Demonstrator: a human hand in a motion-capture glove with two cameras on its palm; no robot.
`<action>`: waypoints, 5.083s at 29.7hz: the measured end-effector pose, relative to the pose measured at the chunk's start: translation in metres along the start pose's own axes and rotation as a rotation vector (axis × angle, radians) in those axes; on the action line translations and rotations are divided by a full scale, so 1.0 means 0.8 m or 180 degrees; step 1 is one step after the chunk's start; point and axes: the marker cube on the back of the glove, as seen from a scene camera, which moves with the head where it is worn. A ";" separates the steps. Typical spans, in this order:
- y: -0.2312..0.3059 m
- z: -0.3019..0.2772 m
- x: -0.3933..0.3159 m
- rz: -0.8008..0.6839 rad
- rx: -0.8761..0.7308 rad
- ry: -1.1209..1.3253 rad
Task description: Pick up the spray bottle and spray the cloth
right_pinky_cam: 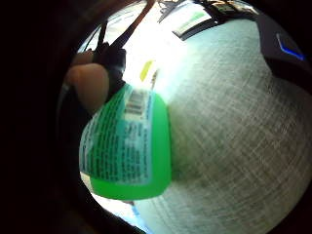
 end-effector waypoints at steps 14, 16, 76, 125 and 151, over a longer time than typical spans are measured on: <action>-0.010 0.002 -0.044 -0.0225 -0.0305 0.0263; -0.021 0.005 -0.059 -0.0189 -0.0454 0.0396; -0.096 0.074 -0.131 0.0560 -0.2630 0.2505; 0.015 0.208 -0.242 -0.0760 -0.2288 0.0087; 0.179 0.403 -0.198 -0.0895 -0.2617 -0.0834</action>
